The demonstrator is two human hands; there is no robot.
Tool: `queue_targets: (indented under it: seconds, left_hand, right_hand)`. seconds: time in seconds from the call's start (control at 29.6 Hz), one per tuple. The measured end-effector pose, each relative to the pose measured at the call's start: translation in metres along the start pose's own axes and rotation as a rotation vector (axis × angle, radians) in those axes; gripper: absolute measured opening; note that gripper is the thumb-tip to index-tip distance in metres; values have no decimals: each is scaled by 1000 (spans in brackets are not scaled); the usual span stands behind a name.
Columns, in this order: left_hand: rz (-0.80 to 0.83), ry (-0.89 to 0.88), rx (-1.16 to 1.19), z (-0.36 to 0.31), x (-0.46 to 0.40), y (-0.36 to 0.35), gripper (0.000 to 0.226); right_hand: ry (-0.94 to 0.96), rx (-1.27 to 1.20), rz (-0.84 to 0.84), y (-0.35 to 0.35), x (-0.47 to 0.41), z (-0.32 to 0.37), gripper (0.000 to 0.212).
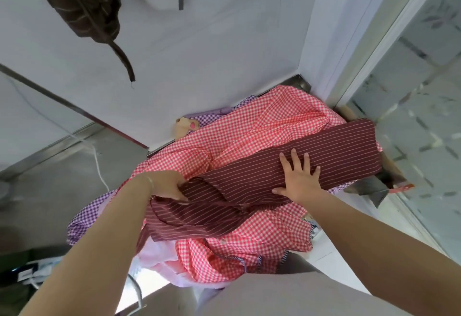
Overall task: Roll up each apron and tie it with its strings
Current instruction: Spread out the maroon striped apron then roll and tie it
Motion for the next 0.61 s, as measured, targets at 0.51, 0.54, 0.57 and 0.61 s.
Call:
queue_targets:
  seconds: [0.51, 0.54, 0.57, 0.61]
  left_hand:
    - [-60, 48, -85, 83, 31, -51, 61]
    - [-103, 10, -56, 83, 29, -52, 62]
    - [-141, -29, -28, 78, 25, -51, 62]
    - [-172, -62, -1, 75, 22, -51, 60]
  right_hand:
    - [-255, -494, -436, 26, 77, 53, 44]
    - [-316, -662, -361, 12, 89, 57, 46]
    - [-378, -770, -273, -3, 99, 58, 49]
    - [-427, -818, -236, -17, 111, 59, 50]
Point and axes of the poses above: each hand's wrist, its own x-axis away from the middle knuckle, its own y-axis out of the back of the hand, z = x × y, the point moved 8 cm from there along -x, towards the middle knuckle, and after that the axes turned 14 degrees about -y, right-handed, at the moved point
